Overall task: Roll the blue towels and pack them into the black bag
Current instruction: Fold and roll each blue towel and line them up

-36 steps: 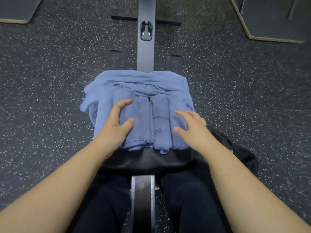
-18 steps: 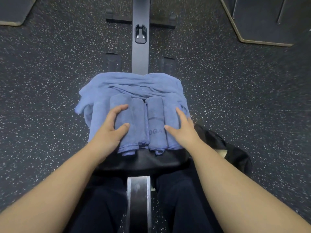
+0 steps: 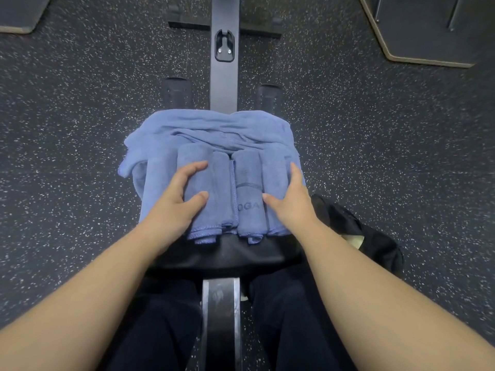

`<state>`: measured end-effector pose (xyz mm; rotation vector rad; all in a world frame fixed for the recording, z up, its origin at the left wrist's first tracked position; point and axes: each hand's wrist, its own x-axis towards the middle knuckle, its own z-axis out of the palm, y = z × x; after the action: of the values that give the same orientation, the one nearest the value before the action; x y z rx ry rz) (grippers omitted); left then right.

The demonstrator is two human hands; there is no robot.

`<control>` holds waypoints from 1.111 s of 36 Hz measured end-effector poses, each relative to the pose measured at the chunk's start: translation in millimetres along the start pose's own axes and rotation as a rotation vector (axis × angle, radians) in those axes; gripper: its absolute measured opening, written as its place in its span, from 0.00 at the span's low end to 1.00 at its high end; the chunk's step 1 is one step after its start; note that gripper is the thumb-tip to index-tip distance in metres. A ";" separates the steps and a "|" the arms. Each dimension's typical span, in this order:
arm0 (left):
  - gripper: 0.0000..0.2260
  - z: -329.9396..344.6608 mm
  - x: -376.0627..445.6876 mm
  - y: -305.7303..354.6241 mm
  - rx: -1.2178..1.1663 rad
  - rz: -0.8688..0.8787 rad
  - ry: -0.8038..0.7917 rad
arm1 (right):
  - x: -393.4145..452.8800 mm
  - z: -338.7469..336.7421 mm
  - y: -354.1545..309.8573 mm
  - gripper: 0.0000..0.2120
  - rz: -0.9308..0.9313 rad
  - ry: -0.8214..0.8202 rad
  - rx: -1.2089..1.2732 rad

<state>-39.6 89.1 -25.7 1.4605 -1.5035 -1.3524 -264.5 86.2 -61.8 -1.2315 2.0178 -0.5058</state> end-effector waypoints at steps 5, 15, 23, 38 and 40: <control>0.22 0.6 0.8 -0.5 -0.005 -0.005 -0.007 | 0.2 -0.1 -2.4 0.43 0.133 0.054 -0.060; 0.22 -0.8 1.3 1.6 -0.005 0.015 -0.025 | -1.3 -5.3 -1.6 0.37 0.047 0.001 -0.104; 0.22 -1.8 2.8 0.4 -0.001 0.016 -0.037 | -11.7 -8.7 -18.0 0.27 -0.131 0.120 -0.333; 0.22 -1.2 5.7 -3.2 0.007 0.055 -0.028 | -32.3 29.7 -41.0 0.28 -0.281 -0.110 -0.557; 0.22 -1.8 6.1 -3.6 0.018 0.048 -0.028 | -33.4 30.3 -41.4 0.28 -0.288 -0.110 -0.575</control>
<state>-37.9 83.3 -29.9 1.4127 -1.5621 -1.3396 -207.2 97.3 -43.4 -1.8642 1.9633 0.0290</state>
